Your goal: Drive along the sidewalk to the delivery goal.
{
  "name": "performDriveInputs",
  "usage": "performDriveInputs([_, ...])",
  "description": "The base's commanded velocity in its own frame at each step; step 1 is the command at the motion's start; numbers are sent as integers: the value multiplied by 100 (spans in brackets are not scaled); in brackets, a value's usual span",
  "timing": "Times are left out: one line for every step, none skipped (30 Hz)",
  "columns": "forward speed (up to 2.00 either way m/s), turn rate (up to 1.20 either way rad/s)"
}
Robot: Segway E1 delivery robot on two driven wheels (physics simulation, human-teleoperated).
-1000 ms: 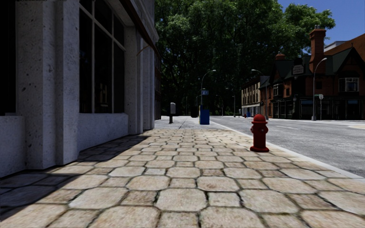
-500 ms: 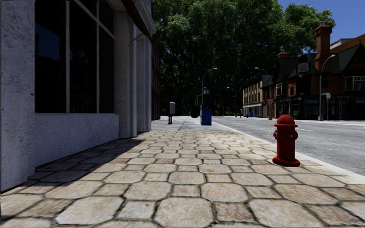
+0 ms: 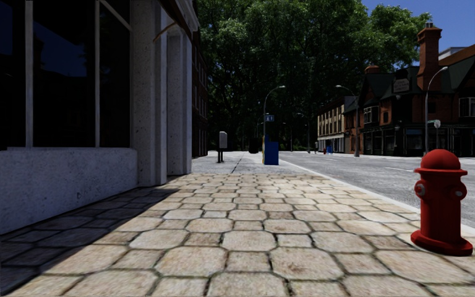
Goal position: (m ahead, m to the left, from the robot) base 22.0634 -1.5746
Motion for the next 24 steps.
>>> performDriveInputs([199, 0])
performDriveInputs([200, 0])
performDriveInputs([199, 0])
performDriveInputs([199, 0])
performDriveInputs([199, 0])
performDriveInputs([199, 0])
performDriveInputs([199, 0])
performDriveInputs([199, 0])
performDriveInputs([199, 0])
performDriveInputs([199, 0])
performDriveInputs([199, 0])
performDriveInputs([199, 0])
performDriveInputs([199, 0])
performDriveInputs([199, 0])
performDriveInputs([199, 0])
performDriveInputs([199, 0])
performDriveInputs([199, 0])
performDriveInputs([199, 0])
performDriveInputs([199, 0])
performDriveInputs([199, 0])
performDriveInputs([199, 0])
performDriveInputs([199, 0])
performDriveInputs([199, 0])
performDriveInputs([199, 0])
